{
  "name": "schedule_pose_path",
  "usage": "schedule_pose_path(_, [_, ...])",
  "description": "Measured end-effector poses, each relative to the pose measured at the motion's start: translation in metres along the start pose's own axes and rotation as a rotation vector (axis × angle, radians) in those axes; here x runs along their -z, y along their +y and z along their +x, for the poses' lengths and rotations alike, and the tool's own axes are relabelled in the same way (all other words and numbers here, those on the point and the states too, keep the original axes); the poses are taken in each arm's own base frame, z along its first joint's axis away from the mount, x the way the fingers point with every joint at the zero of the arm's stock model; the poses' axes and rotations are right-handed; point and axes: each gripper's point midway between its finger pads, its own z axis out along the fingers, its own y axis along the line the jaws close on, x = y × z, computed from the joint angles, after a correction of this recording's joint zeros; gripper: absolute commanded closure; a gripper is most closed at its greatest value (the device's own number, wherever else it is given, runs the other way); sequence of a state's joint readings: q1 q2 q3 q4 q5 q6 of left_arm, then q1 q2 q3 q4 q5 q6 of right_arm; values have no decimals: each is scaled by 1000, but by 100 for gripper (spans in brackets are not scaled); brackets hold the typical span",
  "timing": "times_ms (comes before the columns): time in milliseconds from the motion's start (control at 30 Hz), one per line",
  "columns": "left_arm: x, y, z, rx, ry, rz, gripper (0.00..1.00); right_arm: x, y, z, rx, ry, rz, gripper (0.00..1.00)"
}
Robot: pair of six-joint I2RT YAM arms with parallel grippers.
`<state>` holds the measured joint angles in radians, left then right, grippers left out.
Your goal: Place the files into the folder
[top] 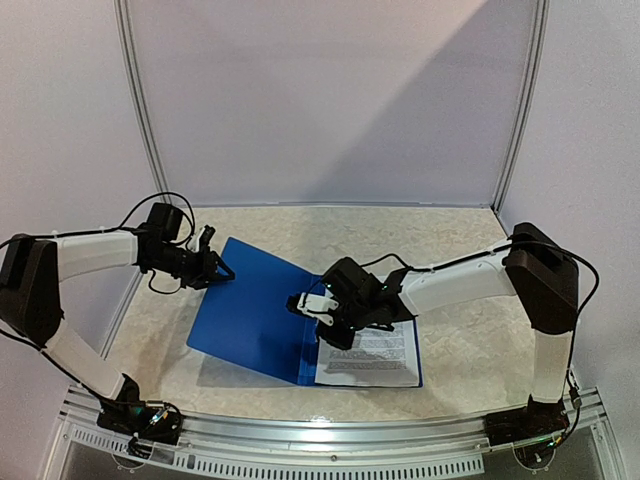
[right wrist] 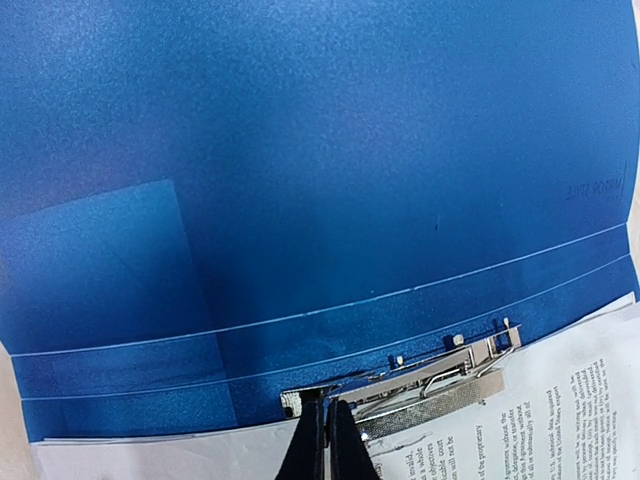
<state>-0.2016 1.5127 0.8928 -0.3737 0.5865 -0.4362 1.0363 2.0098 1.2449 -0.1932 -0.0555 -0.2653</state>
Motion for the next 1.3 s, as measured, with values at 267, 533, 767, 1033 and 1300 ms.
schedule_pose_path(267, [0,-1,2,17,8,6,100,1,0,0,0,5,1,100])
schedule_pose_path(533, [1,-1,1,40,8,15,100,3,-4,1,-11,15,20,100])
schedule_pose_path(767, [1,-4,2,40,14,28,100,6,-5,4,-15,41,36,100])
schedule_pose_path(1033, [1,-3,2,39,15,27,100,1,-3,6,-45,49,24,100])
schedule_pose_path(1300, [2,-3,0,35,9,24,100,-3,-3,8,-90,77,26,100])
